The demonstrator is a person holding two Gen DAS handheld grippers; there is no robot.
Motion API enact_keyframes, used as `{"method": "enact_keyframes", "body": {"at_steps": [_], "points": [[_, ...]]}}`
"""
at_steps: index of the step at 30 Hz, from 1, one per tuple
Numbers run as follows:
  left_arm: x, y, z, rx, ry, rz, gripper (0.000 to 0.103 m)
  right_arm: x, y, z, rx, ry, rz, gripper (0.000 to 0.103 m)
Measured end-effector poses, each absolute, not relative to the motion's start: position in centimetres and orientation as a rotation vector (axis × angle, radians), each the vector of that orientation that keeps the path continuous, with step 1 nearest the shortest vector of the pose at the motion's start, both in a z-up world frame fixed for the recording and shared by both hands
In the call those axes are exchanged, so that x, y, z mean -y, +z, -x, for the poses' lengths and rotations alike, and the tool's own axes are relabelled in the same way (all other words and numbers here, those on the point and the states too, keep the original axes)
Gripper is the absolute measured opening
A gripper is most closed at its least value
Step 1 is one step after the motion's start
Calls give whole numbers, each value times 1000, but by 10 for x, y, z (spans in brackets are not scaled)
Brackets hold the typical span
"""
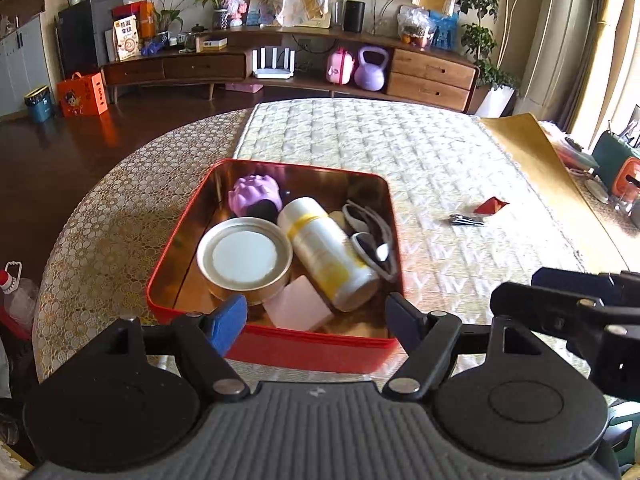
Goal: Organize rigid objects
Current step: 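Withdraw both tools from the tin toward the nail clipper and red packet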
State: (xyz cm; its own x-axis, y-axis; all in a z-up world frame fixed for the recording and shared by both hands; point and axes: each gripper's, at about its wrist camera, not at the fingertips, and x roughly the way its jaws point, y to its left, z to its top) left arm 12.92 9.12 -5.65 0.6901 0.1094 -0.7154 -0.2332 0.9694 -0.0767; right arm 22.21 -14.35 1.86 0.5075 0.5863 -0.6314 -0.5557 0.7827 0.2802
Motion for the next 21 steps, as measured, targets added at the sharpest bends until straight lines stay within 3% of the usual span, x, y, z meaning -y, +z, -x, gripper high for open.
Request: {"method": "enact_keyframes", "body": {"at_steps": [12, 21], "points": [[-35, -45, -122, -766, 126, 144, 76, 200, 17, -214, -748, 613, -97, 64], [-3, -49, -137, -778, 79, 128, 82, 238, 14, -229, -730, 521, -129, 90]]}}
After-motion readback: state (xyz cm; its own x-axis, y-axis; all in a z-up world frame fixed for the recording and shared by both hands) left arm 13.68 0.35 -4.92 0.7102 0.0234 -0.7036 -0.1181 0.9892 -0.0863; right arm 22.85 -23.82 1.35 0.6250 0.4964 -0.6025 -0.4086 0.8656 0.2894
